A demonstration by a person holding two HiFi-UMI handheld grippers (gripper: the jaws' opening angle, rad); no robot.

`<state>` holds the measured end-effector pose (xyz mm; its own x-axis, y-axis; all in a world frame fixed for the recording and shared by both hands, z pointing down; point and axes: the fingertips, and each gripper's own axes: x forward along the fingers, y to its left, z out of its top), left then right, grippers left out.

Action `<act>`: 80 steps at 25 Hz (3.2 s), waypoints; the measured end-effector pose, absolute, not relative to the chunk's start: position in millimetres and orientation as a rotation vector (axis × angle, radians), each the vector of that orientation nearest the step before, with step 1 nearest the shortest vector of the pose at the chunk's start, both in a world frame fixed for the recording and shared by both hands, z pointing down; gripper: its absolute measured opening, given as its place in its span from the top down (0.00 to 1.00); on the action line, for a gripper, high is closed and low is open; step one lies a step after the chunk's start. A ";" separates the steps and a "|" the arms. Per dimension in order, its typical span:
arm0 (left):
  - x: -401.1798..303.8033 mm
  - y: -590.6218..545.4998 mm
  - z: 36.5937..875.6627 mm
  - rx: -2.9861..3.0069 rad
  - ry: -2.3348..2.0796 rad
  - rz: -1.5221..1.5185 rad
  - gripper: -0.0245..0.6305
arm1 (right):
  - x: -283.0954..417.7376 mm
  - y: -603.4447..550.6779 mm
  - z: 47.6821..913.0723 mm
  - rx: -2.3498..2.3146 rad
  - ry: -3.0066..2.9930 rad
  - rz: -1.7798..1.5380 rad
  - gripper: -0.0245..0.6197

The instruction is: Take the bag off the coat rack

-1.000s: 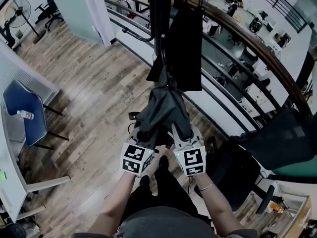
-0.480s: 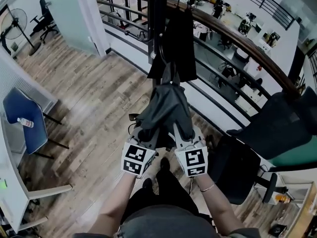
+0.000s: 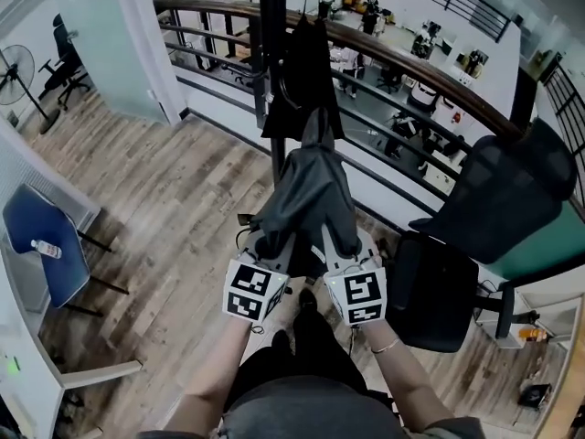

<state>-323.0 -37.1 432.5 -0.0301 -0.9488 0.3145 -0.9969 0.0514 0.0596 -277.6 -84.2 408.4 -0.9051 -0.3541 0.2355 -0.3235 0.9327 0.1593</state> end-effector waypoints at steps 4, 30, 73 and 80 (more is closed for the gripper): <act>-305.0 -23.1 418.2 2.034 -2.036 0.249 0.89 | -256.9 -67.3 393.7 0.570 -2.836 -0.179 0.91; -114.0 -62.4 337.9 2.554 -1.609 0.201 0.91 | -50.1 -73.8 317.9 1.203 -2.667 -0.259 0.95; 152.0 -262.7 449.8 2.415 -1.438 0.239 0.90 | 220.0 -275.7 430.5 1.253 -2.565 0.069 0.95; 152.3 -302.5 479.2 2.370 -1.406 0.255 0.90 | 220.9 -313.1 457.4 1.239 -2.524 0.146 0.95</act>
